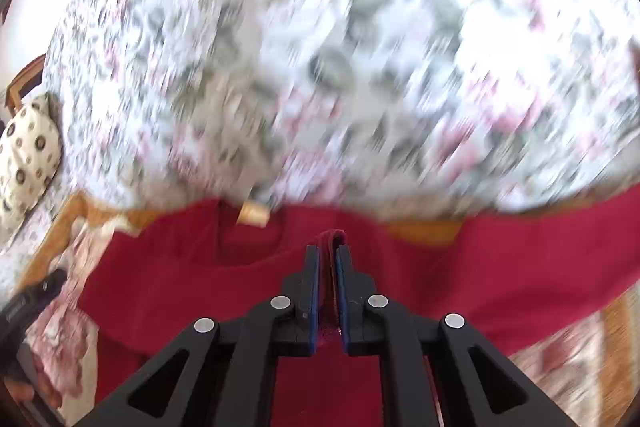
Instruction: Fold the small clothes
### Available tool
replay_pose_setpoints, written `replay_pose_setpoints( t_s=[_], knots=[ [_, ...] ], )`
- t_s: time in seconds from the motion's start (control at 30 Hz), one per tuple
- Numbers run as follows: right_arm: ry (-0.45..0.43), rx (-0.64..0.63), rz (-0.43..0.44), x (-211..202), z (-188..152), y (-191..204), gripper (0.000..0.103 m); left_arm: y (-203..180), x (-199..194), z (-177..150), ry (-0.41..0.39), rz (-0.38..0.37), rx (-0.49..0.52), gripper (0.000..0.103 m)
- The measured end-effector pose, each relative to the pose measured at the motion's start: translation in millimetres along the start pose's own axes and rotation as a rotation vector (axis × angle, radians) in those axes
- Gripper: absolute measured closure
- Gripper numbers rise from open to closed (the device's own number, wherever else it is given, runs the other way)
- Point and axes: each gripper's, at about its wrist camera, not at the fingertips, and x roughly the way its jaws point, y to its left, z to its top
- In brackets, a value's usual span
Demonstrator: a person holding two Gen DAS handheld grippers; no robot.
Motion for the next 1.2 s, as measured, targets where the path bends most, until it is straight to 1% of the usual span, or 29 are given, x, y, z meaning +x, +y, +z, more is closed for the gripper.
replay_pose_setpoints(
  t_s=[0.03,0.07,0.1,0.13,0.17,0.2,0.23,0.3,0.33,0.37,0.4,0.47,0.5,0.57,0.6,0.7,0.8,0.83,0.87,0.93,1.0,1.1,1.2],
  knots=[
    [-0.018,-0.011,-0.033,0,4,-5,0.096,-4,5,-2,0.015,0.0,0.014,0.037],
    [-0.017,-0.014,-0.049,5,6,-7,0.096,-8,9,-3,0.029,0.001,0.027,0.037],
    [-0.008,-0.009,-0.057,13,5,-13,0.096,-14,15,-5,0.046,0.005,0.047,0.037],
    [0.01,-0.017,-0.088,25,1,-17,0.096,-19,20,-7,0.057,0.011,0.065,0.037],
    [0.031,-0.03,-0.136,36,-5,-23,0.096,-24,24,-9,0.065,0.015,0.084,0.037],
    [0.052,-0.032,-0.163,46,-14,-30,0.096,-28,27,-11,0.068,0.016,0.097,0.037],
    [0.081,-0.025,-0.174,57,-22,-36,0.096,-32,28,-12,0.068,0.013,0.109,0.037],
    [0.183,-0.013,-0.185,79,-36,-50,0.096,-41,31,-16,0.072,0.013,0.145,0.037],
    [0.238,0.0,-0.171,84,-41,-56,0.096,-45,33,-18,0.078,0.02,0.165,0.037],
    [0.25,0.022,-0.152,82,-42,-61,0.096,-48,35,-20,0.083,0.025,0.181,0.037],
    [0.24,0.043,-0.137,75,-41,-66,0.095,-51,37,-22,0.091,0.027,0.194,0.037],
    [0.201,0.071,-0.141,55,-37,-72,0.09,-54,39,-25,0.105,0.028,0.205,0.037],
    [0.178,0.078,-0.129,43,-34,-72,0.088,-55,41,-26,0.111,0.033,0.207,0.037],
    [0.164,0.064,-0.053,31,-33,-62,0.088,-57,45,-29,0.128,0.044,0.213,0.037],
    [0.185,0.03,-0.012,31,-35,-52,0.088,-57,49,-31,0.142,0.057,0.22,0.037],
    [0.231,-0.033,0.029,41,-50,-25,0.088,-54,58,-36,0.176,0.102,0.228,0.037],
    [0.305,-0.036,-0.004,66,-74,-24,0.088,-48,67,-39,0.204,0.125,0.212,0.037],
    [0.27,-0.035,-0.003,64,-78,-25,0.088,-46,71,-39,0.22,0.126,0.203,0.035],
    [0.261,-0.042,-0.006,62,-80,-24,0.088,-44,71,-39,0.224,0.121,0.191,0.035],
    [0.274,-0.061,-0.016,57,-79,-21,0.088,-42,69,-37,0.223,0.116,0.178,0.035],
    [0.28,-0.053,-0.011,48,-75,-21,0.088,-41,65,-35,0.221,0.099,0.161,0.035],
    [0.252,-0.038,0.045,34,-65,-17,0.088,-41,57,-32,0.212,0.068,0.137,0.035],
    [0.257,-0.024,0.104,27,-68,-11,0.088,-45,49,-30,0.197,0.058,0.143,0.035]
  ],
)
